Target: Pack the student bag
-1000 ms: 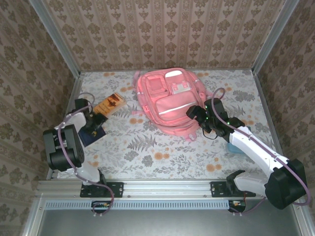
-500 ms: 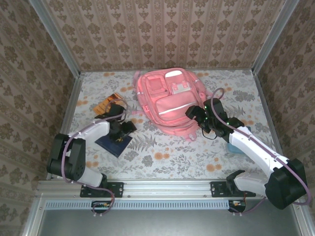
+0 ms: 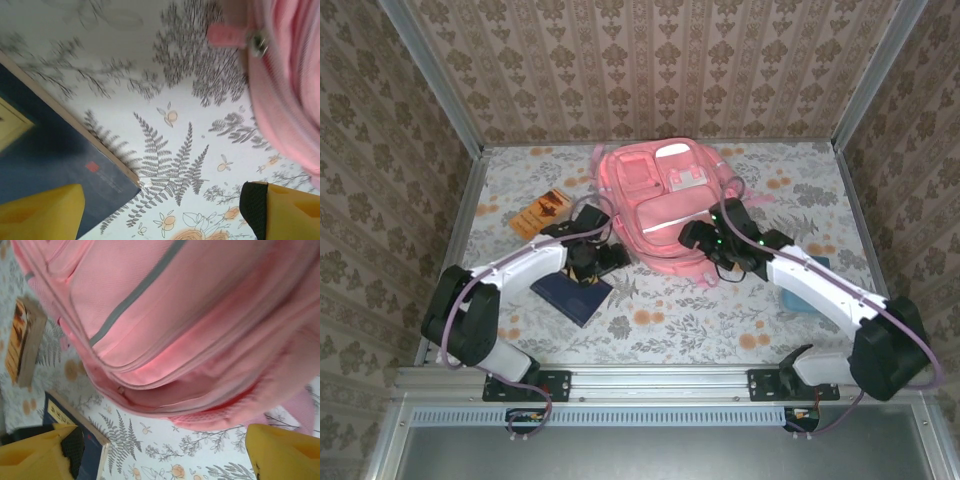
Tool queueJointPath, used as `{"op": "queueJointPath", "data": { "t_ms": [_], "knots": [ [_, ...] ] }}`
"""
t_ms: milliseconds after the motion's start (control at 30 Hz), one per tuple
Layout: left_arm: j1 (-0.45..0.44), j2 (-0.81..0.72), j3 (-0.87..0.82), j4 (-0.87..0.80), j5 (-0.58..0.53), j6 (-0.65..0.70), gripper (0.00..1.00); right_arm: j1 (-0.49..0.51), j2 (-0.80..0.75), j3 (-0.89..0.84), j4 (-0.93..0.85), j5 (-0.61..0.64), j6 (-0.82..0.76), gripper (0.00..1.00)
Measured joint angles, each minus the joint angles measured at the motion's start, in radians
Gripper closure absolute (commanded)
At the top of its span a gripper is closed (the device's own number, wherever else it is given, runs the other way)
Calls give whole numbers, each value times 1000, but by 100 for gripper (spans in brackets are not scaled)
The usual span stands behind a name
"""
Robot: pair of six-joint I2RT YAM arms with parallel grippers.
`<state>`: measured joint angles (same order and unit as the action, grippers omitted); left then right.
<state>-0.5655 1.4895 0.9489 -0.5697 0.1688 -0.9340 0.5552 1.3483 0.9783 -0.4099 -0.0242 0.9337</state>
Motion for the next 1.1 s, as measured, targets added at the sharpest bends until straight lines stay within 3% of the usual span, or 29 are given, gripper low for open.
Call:
{"op": "queueJointPath", "data": {
  "t_ms": [267,467,733,1100],
  "knots": [
    [303,-238,-82,-43,-16,60,1,205,377,350,-83,-15,-169,27],
    [469,-377,-232,-79,7,76,0,312,648,576,-131,-55,-259,38],
    [521,-402,-341,-72,62,78,0,343,886,811,-206,-91,-335,61],
    [528,-377,-354,-33,79,78,0,373,994,922,-271,-111,-364,65]
  ]
}}
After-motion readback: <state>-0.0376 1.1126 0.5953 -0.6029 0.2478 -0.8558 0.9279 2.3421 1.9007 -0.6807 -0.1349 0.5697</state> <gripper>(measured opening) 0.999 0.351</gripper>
